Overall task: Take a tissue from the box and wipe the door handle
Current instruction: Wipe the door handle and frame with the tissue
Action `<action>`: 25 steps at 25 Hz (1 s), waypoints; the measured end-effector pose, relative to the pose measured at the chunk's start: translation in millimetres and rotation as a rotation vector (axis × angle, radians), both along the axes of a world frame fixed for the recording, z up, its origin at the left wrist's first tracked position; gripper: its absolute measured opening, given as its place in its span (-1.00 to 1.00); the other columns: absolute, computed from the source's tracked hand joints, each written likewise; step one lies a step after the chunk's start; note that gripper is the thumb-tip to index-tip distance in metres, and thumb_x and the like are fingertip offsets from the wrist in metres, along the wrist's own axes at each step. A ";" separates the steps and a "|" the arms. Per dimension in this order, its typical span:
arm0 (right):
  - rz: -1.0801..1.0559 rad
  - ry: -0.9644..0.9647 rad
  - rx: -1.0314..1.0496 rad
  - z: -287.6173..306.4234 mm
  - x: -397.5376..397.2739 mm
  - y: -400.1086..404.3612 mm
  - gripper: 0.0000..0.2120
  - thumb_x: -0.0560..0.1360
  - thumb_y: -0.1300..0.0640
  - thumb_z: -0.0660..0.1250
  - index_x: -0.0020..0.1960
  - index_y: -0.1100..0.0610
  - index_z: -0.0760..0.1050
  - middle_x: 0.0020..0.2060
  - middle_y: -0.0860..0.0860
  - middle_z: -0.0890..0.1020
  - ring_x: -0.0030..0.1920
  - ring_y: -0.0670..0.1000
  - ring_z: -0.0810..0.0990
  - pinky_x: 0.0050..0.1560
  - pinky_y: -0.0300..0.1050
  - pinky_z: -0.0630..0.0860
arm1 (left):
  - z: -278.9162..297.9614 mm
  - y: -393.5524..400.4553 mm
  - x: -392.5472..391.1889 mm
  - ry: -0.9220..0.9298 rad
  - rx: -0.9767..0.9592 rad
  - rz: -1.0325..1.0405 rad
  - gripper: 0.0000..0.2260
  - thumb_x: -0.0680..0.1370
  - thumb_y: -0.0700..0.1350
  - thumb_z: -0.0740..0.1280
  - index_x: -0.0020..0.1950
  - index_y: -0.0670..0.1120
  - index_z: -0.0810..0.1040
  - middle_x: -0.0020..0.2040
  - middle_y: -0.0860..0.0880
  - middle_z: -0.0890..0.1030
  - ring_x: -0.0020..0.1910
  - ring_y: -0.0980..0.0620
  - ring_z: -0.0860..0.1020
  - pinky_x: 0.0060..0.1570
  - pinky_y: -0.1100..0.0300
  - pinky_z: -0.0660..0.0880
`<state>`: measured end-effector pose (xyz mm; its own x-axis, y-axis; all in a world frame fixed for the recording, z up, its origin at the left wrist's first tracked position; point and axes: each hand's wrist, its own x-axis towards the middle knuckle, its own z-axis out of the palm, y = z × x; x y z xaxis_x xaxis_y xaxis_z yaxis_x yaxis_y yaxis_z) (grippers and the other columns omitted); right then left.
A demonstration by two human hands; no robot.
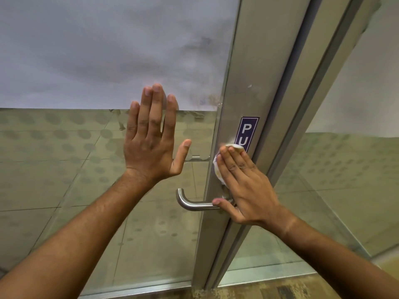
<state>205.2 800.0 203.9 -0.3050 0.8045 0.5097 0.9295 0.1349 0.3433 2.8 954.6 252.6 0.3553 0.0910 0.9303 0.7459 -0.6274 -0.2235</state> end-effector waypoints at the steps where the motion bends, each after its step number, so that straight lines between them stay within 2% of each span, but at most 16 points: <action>1: 0.001 -0.013 -0.019 -2.2 0.7 -2.0 -0.15 0.56 -0.34 -0.03 0.57 0.30 -0.04 0.57 0.24 -0.04 0.58 0.19 -0.05 0.57 0.11 -0.07 | 0.3 0.0 0.1 -0.002 -0.001 0.001 -0.24 0.57 0.18 0.15 0.61 -0.25 0.03 0.56 -0.31 0.04 0.62 -0.14 -0.16 0.58 -0.11 -0.11; 5: -0.018 -0.052 -0.107 -8.2 4.6 -13.1 -0.21 0.59 -0.32 -0.05 0.57 0.25 0.05 0.57 0.20 0.05 0.59 0.12 -0.06 0.57 0.08 -0.04 | 0.5 0.1 -0.8 -0.001 -0.004 0.002 -0.23 0.57 0.18 0.15 0.62 -0.25 0.01 0.56 -0.31 0.04 0.62 -0.14 -0.17 0.58 -0.09 -0.12; 7: -0.056 -0.009 -0.092 -10.5 2.3 -17.5 -0.26 0.60 -0.28 -0.07 0.56 0.25 0.08 0.56 0.19 0.10 0.59 0.11 -0.03 0.56 0.07 0.00 | -0.1 -0.5 -1.1 0.003 -0.003 0.004 -0.22 0.57 0.18 0.16 0.63 -0.24 -0.02 0.56 -0.31 0.03 0.62 -0.14 -0.17 0.58 -0.09 -0.12; 9: -0.110 0.102 -0.035 -10.3 -4.6 -17.4 -0.27 0.61 -0.23 -0.06 0.56 0.28 0.04 0.56 0.22 0.05 0.59 0.14 -0.04 0.56 0.08 0.02 | -0.1 -0.7 -1.1 0.009 0.000 0.008 -0.21 0.57 0.18 0.16 0.63 -0.23 -0.04 0.56 -0.31 0.03 0.62 -0.14 -0.17 0.58 -0.09 -0.13; 12: -0.127 0.272 0.095 7.3 -19.1 0.1 -0.28 0.62 -0.15 0.01 0.55 0.34 -0.08 0.55 0.28 -0.11 0.57 0.22 -0.12 0.57 0.09 -0.11 | 0.1 -1.1 -0.4 0.009 0.000 0.010 -0.22 0.57 0.18 0.15 0.63 -0.24 -0.04 0.56 -0.30 0.02 0.62 -0.14 -0.18 0.58 -0.09 -0.14; 15: -0.133 0.344 0.270 36.2 -29.5 23.3 -0.40 0.64 0.07 0.07 0.51 0.39 -0.05 0.52 0.34 -0.03 0.55 0.23 -0.11 0.56 0.13 -0.15 | 0.4 -0.5 -0.5 0.006 -0.003 0.000 -0.21 0.58 0.19 0.15 0.63 -0.23 -0.06 0.56 -0.30 0.02 0.62 -0.14 -0.18 0.58 -0.09 -0.14; 17: -0.129 0.328 0.373 42.7 -32.4 28.4 -0.47 0.59 0.29 0.10 0.50 0.38 0.02 0.51 0.35 0.10 0.53 0.23 -0.03 0.56 0.14 -0.08 | 0.2 0.1 -0.8 0.010 -0.006 -0.004 -0.21 0.58 0.19 0.15 0.63 -0.22 -0.08 0.56 -0.30 0.01 0.62 -0.14 -0.18 0.58 -0.09 -0.14; 18: -0.122 0.307 0.417 41.8 -31.8 27.5 -0.49 0.56 0.38 0.05 0.50 0.36 0.07 0.49 0.33 0.15 0.52 0.23 0.03 0.56 0.14 -0.02 | 0.5 0.1 -0.9 0.011 -0.010 -0.007 -0.20 0.57 0.19 0.15 0.63 -0.22 -0.08 0.56 -0.30 0.00 0.62 -0.14 -0.18 0.58 -0.09 -0.14; 20: -0.112 0.263 0.455 34.9 -28.6 22.2 -0.51 0.57 0.45 -0.09 0.48 0.34 0.18 0.48 0.29 0.19 0.50 0.23 0.11 0.53 0.14 0.12 | 0.6 -1.0 -1.0 0.016 -0.018 -0.009 -0.20 0.57 0.19 0.16 0.63 -0.21 -0.08 0.57 -0.30 0.00 0.62 -0.14 -0.18 0.58 -0.10 -0.13; 21: -0.112 0.250 0.443 31.0 -28.5 18.3 -0.50 0.56 0.47 -0.09 0.48 0.34 0.21 0.48 0.27 0.18 0.50 0.22 0.12 0.51 0.14 0.18 | 1.2 -1.9 -1.4 0.021 -0.024 -0.006 -0.20 0.57 0.19 0.16 0.63 -0.22 -0.08 0.57 -0.30 0.01 0.62 -0.15 -0.18 0.58 -0.10 -0.13; 25: -0.134 0.266 0.310 11.5 -38.2 0.8 -0.36 0.40 0.55 0.17 0.47 0.34 0.26 0.48 0.26 0.20 0.49 0.22 0.17 0.42 0.09 0.32 | 5.3 -9.7 -5.2 0.042 -0.066 -0.011 -0.21 0.58 0.17 0.20 0.62 -0.25 -0.01 0.57 -0.31 0.03 0.61 -0.14 -0.19 0.58 -0.11 -0.11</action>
